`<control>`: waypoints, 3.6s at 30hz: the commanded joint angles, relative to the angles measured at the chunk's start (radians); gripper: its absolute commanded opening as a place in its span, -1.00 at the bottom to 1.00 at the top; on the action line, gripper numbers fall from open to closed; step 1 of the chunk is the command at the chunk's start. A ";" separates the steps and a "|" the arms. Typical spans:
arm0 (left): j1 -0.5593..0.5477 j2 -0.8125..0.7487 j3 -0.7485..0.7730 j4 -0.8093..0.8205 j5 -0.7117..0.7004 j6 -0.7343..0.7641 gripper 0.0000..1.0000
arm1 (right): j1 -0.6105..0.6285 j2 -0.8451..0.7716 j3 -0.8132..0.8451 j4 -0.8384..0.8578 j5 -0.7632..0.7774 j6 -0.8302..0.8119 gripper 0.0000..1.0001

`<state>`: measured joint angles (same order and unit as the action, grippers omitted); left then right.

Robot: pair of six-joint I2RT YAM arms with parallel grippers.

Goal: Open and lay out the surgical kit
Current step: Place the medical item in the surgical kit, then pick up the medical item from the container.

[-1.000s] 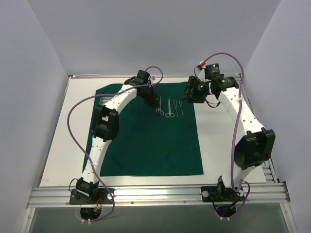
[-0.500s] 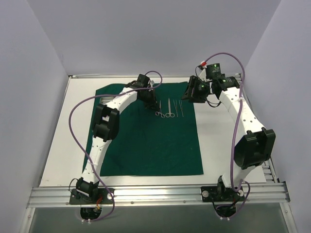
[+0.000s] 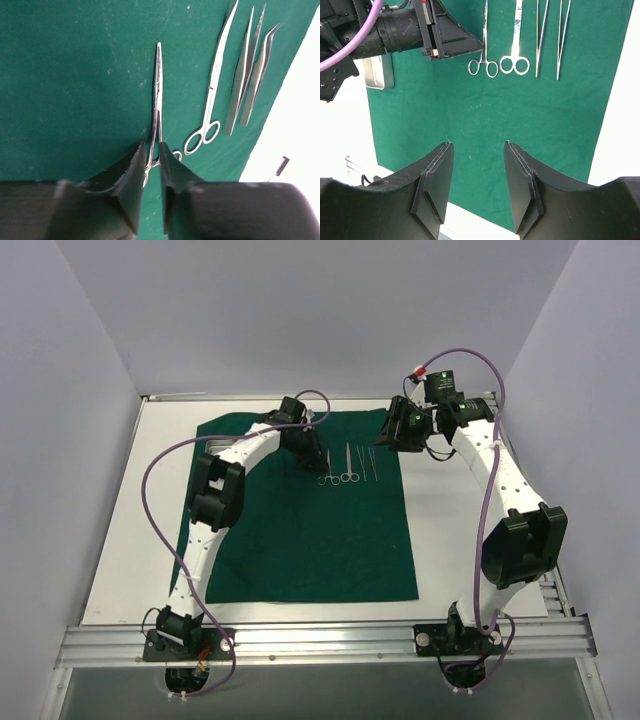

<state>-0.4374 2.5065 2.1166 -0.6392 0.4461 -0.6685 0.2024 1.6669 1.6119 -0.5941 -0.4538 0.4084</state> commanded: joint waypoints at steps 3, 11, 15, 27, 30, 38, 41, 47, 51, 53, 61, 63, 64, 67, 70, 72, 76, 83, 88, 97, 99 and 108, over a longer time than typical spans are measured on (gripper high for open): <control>0.011 -0.021 -0.023 0.038 -0.040 0.007 -0.28 | -0.005 0.005 -0.001 -0.001 -0.019 0.001 -0.10; 0.023 -0.107 0.009 -0.025 -0.086 0.064 -0.16 | -0.004 0.013 0.000 0.011 -0.028 0.009 -0.10; 0.055 -0.204 0.040 -0.112 -0.141 0.133 -0.11 | -0.003 0.017 -0.012 0.011 -0.026 0.003 -0.10; 0.264 -0.364 -0.046 -0.439 -0.507 0.354 -0.11 | 0.015 0.119 0.097 -0.007 -0.013 0.009 -0.10; 0.295 -0.339 -0.066 -0.459 -0.509 0.342 -0.12 | 0.029 0.162 0.163 -0.030 -0.009 0.006 -0.10; 0.327 -0.310 -0.119 -0.450 -0.566 0.296 -0.29 | 0.049 0.235 0.235 -0.055 -0.013 -0.003 -0.10; 0.339 -0.304 -0.167 -0.436 -0.587 0.290 -0.31 | 0.049 0.244 0.246 -0.059 -0.013 -0.006 -0.10; 0.359 -0.296 -0.240 -0.393 -0.592 0.277 -0.36 | 0.049 0.263 0.256 -0.062 -0.014 -0.010 -0.10; 0.373 -0.269 -0.248 -0.376 -0.592 0.279 -0.38 | 0.049 0.275 0.267 -0.067 -0.014 -0.013 -0.10; 0.376 -0.258 -0.247 -0.375 -0.592 0.274 -0.41 | 0.049 0.281 0.273 -0.072 -0.016 -0.013 -0.10; 0.393 -0.215 -0.241 -0.347 -0.580 0.274 -0.45 | 0.051 0.303 0.304 -0.087 -0.014 -0.016 -0.10; 0.394 -0.206 -0.239 -0.341 -0.586 0.276 -0.46 | 0.049 0.303 0.307 -0.088 -0.016 -0.014 -0.10; 0.396 -0.201 -0.236 -0.341 -0.583 0.277 -0.47 | 0.049 0.304 0.309 -0.090 -0.016 -0.014 -0.10; 0.399 -0.187 -0.231 -0.344 -0.580 0.277 -0.54 | 0.049 0.307 0.313 -0.093 -0.014 -0.013 -0.10; 0.399 -0.190 -0.239 -0.340 -0.578 0.277 -0.64 | 0.049 0.309 0.318 -0.093 -0.016 -0.011 -0.10; 0.397 -0.193 -0.251 -0.333 -0.577 0.277 -0.67 | 0.051 0.310 0.319 -0.092 -0.016 -0.010 -0.10; 0.399 -0.190 -0.250 -0.330 -0.575 0.283 -0.88 | 0.052 0.315 0.319 -0.092 -0.019 -0.010 -0.10; 0.397 -0.241 -0.241 -0.352 -0.569 0.279 -0.95 | 0.054 0.317 0.321 -0.081 -0.014 -0.013 -0.10; 0.393 -0.307 -0.227 -0.373 -0.526 0.277 -0.95 | 0.058 0.324 0.324 -0.062 -0.025 -0.010 -0.10; 0.384 -0.403 -0.248 -0.422 -0.501 0.279 -0.95 | 0.086 0.324 0.299 -0.021 -0.036 -0.006 -0.10; 0.384 -0.429 -0.263 -0.433 -0.497 0.280 -0.95 | 0.095 0.321 0.287 -0.006 -0.040 -0.003 -0.10; 0.364 -0.639 -0.384 -0.436 -0.383 0.271 -0.95 | 0.124 0.326 0.286 0.050 -0.089 0.001 -0.09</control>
<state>-0.0586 1.9846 1.7691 -1.0668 -0.0128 -0.3855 0.3119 1.9953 1.8980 -0.5785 -0.5003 0.4034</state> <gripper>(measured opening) 0.029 0.451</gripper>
